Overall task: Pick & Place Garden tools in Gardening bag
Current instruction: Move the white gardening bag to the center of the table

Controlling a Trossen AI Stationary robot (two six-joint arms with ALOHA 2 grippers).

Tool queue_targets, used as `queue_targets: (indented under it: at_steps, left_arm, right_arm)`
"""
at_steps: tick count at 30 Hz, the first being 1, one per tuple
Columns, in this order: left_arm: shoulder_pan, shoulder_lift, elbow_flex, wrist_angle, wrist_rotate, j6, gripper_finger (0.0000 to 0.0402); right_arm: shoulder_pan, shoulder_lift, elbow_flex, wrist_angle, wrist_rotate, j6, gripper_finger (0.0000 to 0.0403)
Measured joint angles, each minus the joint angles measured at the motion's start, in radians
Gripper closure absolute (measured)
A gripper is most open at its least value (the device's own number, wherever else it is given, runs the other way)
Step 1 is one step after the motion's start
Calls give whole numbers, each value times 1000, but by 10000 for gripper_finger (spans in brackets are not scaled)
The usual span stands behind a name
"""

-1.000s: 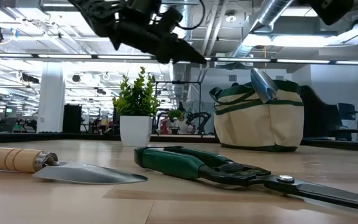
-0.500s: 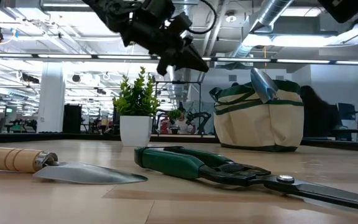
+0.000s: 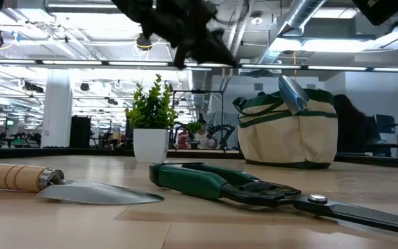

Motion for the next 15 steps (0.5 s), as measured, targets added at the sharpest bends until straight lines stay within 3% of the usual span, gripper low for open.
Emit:
queue_targets:
  at_steps: [4,6,9,15]
  left_arm:
    - [-10,88,-3,9,0,-11,399]
    - [-13,121,-3,46,-49,-12,399]
    - [-13,140,-3,104,-108,-28,399]
    - [-29,139,-3,158,-112,-53,393]
  right_arm:
    - [0,0,0,5,-2,0,403]
    - [0,0,0,7,-3,0,403]
    - [1,0,0,8,-3,0,403]
    - [-3,0,0,10,9,0,403]
